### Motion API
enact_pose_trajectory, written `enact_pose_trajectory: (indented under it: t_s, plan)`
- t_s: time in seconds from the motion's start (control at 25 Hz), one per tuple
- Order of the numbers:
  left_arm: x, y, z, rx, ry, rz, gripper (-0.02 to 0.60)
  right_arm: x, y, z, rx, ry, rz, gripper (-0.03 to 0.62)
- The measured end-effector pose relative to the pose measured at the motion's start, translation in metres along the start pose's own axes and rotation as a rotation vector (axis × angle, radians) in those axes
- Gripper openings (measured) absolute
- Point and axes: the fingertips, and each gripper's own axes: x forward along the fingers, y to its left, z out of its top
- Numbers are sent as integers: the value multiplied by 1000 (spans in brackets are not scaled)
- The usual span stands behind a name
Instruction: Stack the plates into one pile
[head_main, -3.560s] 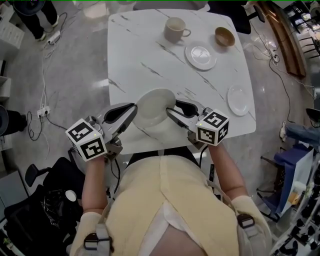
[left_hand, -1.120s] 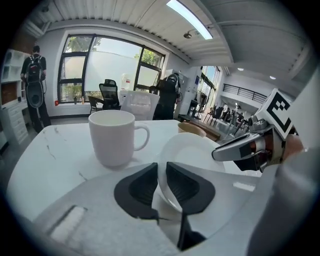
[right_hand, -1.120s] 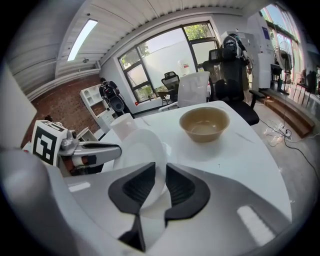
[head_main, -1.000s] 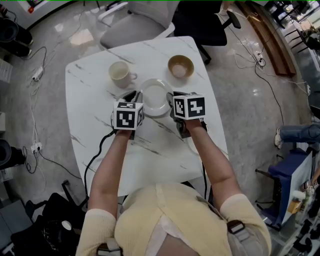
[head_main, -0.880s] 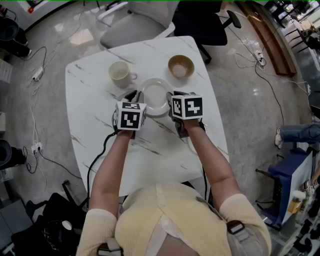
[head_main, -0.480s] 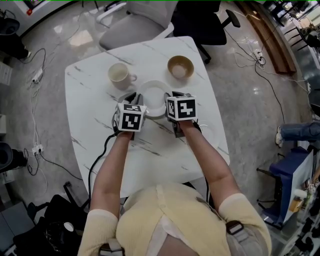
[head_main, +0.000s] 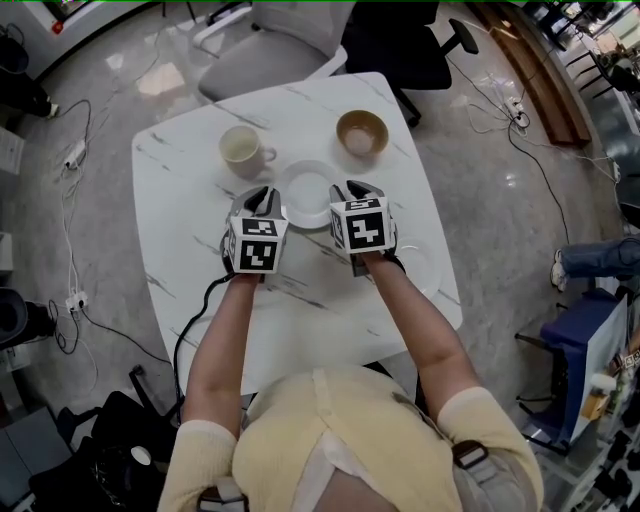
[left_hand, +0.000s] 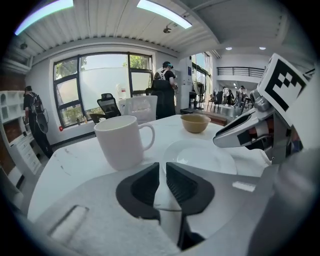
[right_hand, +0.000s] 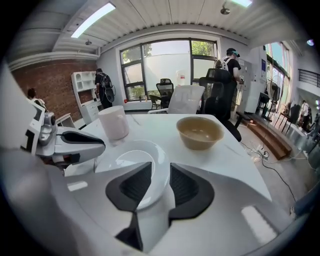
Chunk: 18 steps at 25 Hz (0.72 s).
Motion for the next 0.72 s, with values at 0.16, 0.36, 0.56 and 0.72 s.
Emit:
enact_pose_trajectory:
  t_s: [0.16, 0.36, 0.56, 0.72]
  plan:
    - [-26, 10, 16, -80, -95, 4, 51, -19, 8, 10, -1, -59, 23, 126]
    - [-59, 3, 30, -146, -180, -76, 51, -59, 24, 20, 40, -146, 86, 124]
    - [-93, -18, 51, -119, -264, -148, 51, -102, 37, 13, 55, -185, 142, 130]
    - [-119, -35, 57, -101, -304, -211, 51, -143, 40, 4, 91, -222, 162, 129]
